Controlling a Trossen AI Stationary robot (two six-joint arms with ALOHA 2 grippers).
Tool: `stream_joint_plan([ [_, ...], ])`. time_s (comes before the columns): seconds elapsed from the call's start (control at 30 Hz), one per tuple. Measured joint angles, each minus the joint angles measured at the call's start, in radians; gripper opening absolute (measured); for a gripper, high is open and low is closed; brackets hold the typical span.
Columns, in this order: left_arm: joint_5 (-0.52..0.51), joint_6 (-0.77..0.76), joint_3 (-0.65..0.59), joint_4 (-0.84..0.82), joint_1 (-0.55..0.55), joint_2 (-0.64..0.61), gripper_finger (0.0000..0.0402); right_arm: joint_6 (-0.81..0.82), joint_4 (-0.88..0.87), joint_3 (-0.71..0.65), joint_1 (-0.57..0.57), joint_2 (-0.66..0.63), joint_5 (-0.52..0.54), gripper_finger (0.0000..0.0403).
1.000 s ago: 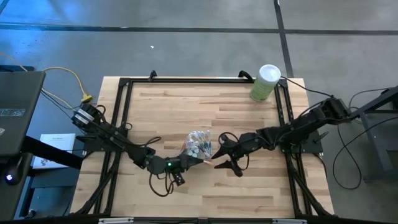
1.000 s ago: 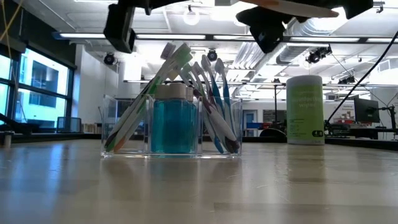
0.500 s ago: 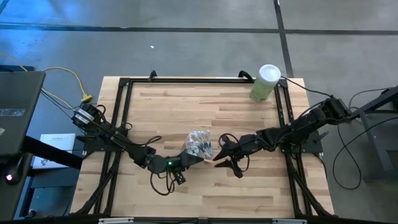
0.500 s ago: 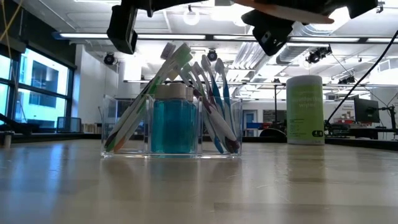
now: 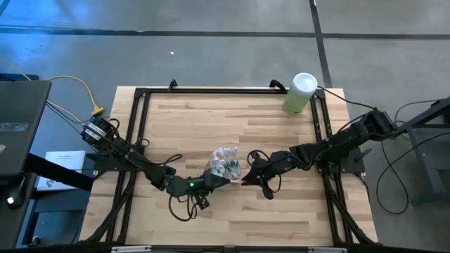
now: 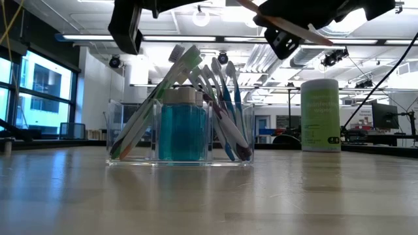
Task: Pick & Place toothbrushing station
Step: Put the orange toothbrush into the transparent organizer
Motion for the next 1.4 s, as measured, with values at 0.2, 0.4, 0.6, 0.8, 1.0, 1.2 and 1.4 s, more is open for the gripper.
stream_joint_plan([
  [0.2,-0.003,-0.096,0.0,0.023,-0.019,0.0,0.0073,-0.028,-0.004,0.0,0.002,0.0,0.023,0.0027],
  [0.4,-0.128,-0.292,0.0,0.135,-0.048,0.001,0.0078,-0.071,0.005,0.002,0.008,-0.008,0.076,0.0027],
  [0.6,-0.294,-0.412,0.0,0.159,-0.071,-0.003,0.0079,-0.145,-0.006,0.004,0.051,-0.044,0.216,0.0024],
  [0.8,-0.246,-0.433,0.0,0.207,-0.102,-0.005,0.0079,-0.218,-0.06,0.003,0.1,-0.087,0.363,0.0016],
  [1.0,-0.259,-0.36,0.001,0.373,-0.151,-0.012,0.0079,-0.237,-0.118,-0.005,0.125,-0.085,0.499,0.0013],
  [1.2,-0.387,-0.353,-0.002,0.471,-0.167,-0.011,0.0079,-0.258,-0.13,-0.002,0.151,-0.086,0.607,0.0013],
  [1.4,-0.339,-0.626,-0.039,0.482,-0.109,-0.01,0.0079,-0.407,-0.019,-0.002,0.21,-0.087,0.759,0.0013],
])
